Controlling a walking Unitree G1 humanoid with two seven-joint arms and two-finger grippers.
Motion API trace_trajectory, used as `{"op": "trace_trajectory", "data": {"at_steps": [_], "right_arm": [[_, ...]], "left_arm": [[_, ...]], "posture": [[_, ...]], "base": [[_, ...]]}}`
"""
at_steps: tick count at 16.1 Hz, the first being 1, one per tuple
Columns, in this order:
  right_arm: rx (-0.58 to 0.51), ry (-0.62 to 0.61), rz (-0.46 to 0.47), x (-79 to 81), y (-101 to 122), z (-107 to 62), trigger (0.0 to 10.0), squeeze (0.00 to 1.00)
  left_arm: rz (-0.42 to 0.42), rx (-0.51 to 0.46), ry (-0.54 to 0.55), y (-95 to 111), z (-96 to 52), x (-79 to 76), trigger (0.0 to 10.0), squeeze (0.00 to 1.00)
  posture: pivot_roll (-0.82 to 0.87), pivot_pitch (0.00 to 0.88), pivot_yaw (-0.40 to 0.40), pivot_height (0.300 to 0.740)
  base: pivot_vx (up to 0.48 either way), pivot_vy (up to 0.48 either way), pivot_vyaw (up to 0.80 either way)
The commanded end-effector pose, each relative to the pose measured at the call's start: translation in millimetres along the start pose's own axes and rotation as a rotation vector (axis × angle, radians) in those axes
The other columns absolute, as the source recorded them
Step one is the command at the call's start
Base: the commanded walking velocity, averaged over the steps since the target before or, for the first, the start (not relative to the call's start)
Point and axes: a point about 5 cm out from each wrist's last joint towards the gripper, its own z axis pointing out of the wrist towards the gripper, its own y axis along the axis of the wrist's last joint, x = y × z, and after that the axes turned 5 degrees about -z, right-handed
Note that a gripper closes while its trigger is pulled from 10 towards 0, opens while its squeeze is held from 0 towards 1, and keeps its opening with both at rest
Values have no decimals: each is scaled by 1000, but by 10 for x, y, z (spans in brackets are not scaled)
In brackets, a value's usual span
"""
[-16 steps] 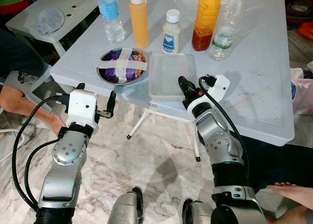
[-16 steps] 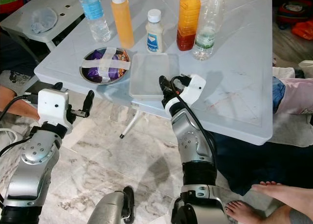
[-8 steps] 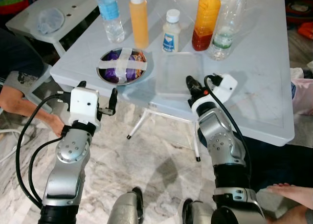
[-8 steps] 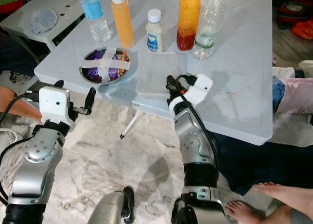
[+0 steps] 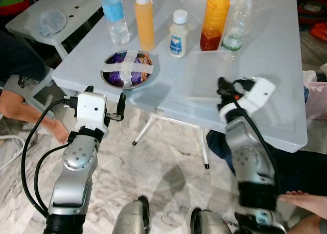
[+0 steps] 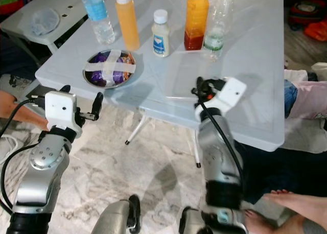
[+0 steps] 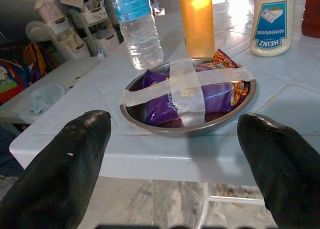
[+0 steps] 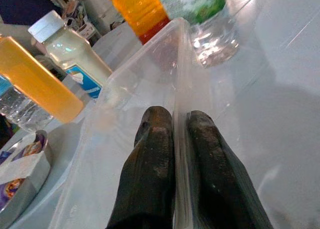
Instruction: Restocking fridge
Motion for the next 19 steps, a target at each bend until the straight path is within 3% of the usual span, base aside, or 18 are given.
{"op": "trace_trajectory", "data": {"at_steps": [1, 2, 3, 4, 7, 8, 9, 11, 15, 19], "right_arm": [[29, -43, -30, -68, -33, -87, 10000, 0], [26, -58, -26, -92, -22, -138, 6353, 0], [27, -63, -24, -102, -25, -156, 3961, 0], [31, -69, -23, -119, -43, -186, 0, 0], [35, -72, -23, -116, -51, -211, 0, 0], [31, -57, -27, -97, -38, -207, 8157, 0], [31, -45, -35, -79, -29, -209, 10000, 0], [2, 23, -63, 61, 3, -225, 10000, 0], [-20, 70, -83, 174, 36, -279, 10000, 0], [-16, 70, -97, 160, 19, -319, 10000, 0]], "left_arm": [[-4, 40, 9, -81, -46, 25, 10000, 0], [-16, 50, -10, -101, -70, -6, 10000, 0], [-18, 51, -13, -105, -73, -16, 10000, 0], [-19, 50, -14, -105, -62, -29, 10000, 0], [-18, 42, -12, -90, -23, -28, 10000, 0], [-13, 31, 0, -76, -11, -17, 10000, 0], [-11, 25, 10, -67, -6, -7, 10000, 0], [6, 23, 39, -67, 2, 30, 10000, 0], [0, 26, 53, -103, 0, 33, 10000, 0], [-9, 26, 39, -118, 23, -39, 10000, 0]], "posture": [[80, 162, 75, 740], [77, 161, 76, 740], [77, 161, 76, 740], [71, 163, 76, 740], [69, 166, 76, 740], [75, 164, 74, 740], [75, 164, 74, 740], [78, 137, 73, 740], [64, 107, 69, 740], [58, 97, 72, 740]], "base": [[0, 0, 0], [0, 0, 0], [0, 0, 0], [0, 0, 0], [0, 0, 0], [0, 0, 0], [0, 0, 0], [0, 0, 0], [-292, 0, 0], [-352, 0, 0]]}}
